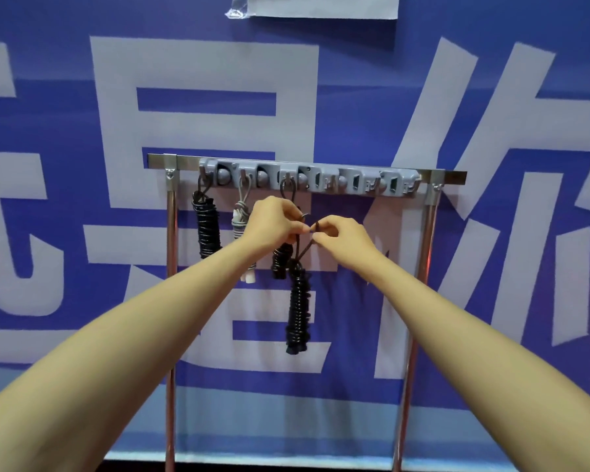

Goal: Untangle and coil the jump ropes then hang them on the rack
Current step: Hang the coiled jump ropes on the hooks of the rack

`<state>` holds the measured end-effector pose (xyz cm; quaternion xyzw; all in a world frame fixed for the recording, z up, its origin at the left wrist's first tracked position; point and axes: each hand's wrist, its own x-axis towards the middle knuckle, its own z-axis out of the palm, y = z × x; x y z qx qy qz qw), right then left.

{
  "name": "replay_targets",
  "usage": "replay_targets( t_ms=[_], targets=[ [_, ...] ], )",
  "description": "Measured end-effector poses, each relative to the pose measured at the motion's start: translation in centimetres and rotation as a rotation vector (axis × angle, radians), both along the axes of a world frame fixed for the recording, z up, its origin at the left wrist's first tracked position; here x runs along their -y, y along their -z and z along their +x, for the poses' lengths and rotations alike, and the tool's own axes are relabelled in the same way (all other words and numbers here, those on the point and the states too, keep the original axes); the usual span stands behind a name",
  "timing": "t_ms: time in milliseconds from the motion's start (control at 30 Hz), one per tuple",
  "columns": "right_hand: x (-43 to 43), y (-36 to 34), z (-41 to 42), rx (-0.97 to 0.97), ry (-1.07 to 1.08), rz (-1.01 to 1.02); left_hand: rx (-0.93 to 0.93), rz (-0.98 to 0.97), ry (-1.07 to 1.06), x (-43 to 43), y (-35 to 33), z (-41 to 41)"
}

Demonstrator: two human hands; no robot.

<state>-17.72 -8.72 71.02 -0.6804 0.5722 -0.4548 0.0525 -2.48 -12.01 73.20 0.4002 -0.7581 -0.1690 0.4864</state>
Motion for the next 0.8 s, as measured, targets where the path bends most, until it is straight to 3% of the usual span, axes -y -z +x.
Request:
replay_targets(
  t_ms=[167,300,433,800],
  targets=[
    [-0.2,-2.0,-1.9,0.037,0.067,-0.054,-0.025,-0.109,0.002,-0.3,-1.5,-2.4],
    [0.8,-5.0,-2.5,0.079,0.145,-0.128,-0.224,-0.139,-0.016,1.1,-2.8,-3.9],
    [2.0,-6.8,-2.2,-0.008,0.305,-0.212,-0.306,-0.177,-0.099,3.1,-4.2,-5.4],
    [4.5,-5.9,-2.2,-0.219,0.483,-0.147,-0.029,-0.246,-0.280,5.6,-3.5,-6.6]
  ],
)
